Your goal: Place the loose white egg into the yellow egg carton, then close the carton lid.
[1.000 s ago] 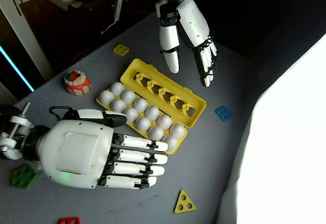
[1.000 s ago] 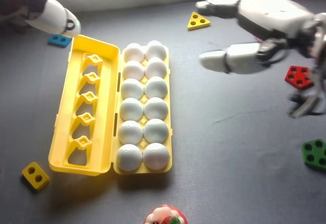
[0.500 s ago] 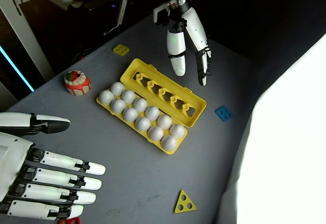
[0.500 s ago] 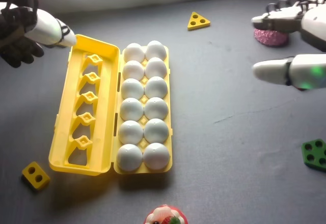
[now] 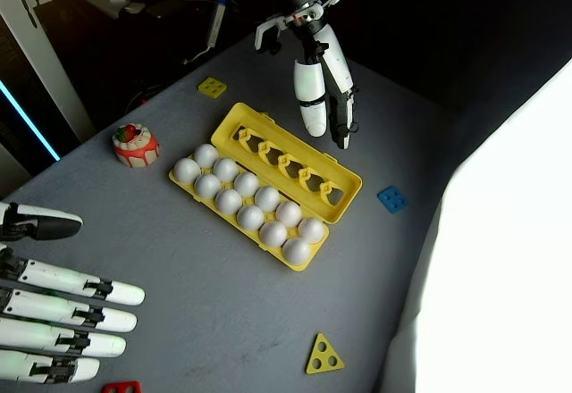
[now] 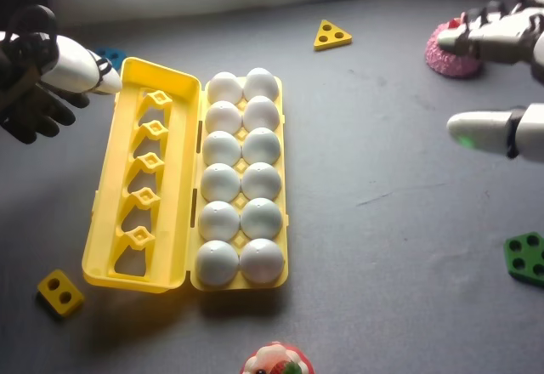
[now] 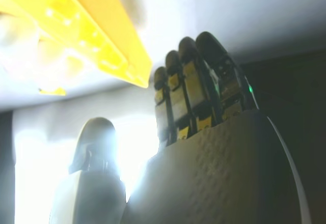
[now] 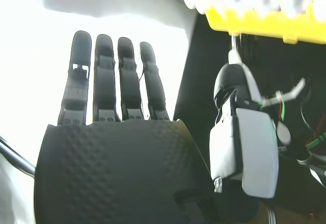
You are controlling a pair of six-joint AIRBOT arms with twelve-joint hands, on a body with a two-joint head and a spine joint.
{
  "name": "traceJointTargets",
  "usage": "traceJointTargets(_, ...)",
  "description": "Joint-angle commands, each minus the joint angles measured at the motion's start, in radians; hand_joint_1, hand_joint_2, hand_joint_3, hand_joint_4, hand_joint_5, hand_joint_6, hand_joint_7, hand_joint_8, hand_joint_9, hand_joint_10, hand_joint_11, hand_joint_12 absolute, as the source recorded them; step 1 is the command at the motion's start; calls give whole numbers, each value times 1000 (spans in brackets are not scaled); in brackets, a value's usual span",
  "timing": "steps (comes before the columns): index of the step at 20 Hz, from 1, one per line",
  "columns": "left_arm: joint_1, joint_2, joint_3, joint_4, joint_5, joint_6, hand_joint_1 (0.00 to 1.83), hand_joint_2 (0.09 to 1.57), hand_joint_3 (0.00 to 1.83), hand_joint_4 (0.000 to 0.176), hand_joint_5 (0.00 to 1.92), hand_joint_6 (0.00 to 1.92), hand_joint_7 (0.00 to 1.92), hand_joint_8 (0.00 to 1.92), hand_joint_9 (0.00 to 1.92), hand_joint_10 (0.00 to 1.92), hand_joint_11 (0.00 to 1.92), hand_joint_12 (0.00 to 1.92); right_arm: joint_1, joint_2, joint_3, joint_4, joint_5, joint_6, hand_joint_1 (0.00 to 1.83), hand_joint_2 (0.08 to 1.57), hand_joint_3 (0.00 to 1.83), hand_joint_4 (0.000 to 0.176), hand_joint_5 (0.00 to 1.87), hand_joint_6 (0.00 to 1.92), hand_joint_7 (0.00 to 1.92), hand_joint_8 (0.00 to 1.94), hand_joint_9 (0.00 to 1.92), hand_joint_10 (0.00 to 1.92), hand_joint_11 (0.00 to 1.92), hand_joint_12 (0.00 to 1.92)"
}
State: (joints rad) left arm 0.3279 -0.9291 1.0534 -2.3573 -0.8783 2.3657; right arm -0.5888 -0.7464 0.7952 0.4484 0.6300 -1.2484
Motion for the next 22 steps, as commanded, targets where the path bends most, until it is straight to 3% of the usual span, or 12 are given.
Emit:
traceJointTargets(1,1,4,-5,40,15,-23,225,1335,0,34,400,4,435,3,426,19,0,1202,10,11,-1,-13,119,8,201,1152,1,0,309,2,273,1,248,2,0,862)
traceJointTargets(2,13,4,-11,40,12,-46,309,1321,0,36,418,9,449,7,437,23,0,1235,10,13,-2,-13,112,8,223,1148,0,0,316,3,269,0,245,1,0,770)
traceJointTargets(4,21,3,-16,40,7,-70,281,1322,0,34,430,11,465,10,451,28,0,1272,28,29,-10,-13,84,9,252,1140,0,0,334,6,301,10,281,13,0,791)
traceJointTargets(6,32,3,-27,40,2,-98,244,1326,0,27,426,8,467,8,445,25,0,1284,71,53,-25,-13,48,11,338,1121,0,0,315,7,338,8,306,13,0,929)
traceJointTargets(10,53,1,-45,35,-2,-149,239,1327,0,13,434,9,455,3,438,23,0,1295,79,63,-37,-14,49,20,284,1128,0,0,311,2,352,6,320,12,0,924)
traceJointTargets(13,70,1,-55,34,-6,-173,230,1328,0,19,426,4,454,1,442,25,0,1309,79,61,-39,-14,49,20,312,1116,0,0,317,1,327,0,292,0,0,851)
traceJointTargets(16,87,1,-63,34,-5,-206,221,1327,0,21,432,6,464,4,447,27,0,1304,79,59,-40,-14,49,20,390,1112,0,0,330,4,371,7,329,10,0,937)
traceJointTargets(22,122,0,-85,34,-4,-283,226,1326,0,14,436,6,465,6,445,27,0,1303,78,58,-40,-14,55,20,340,1143,4,0,302,0,327,0,290,0,0,906)
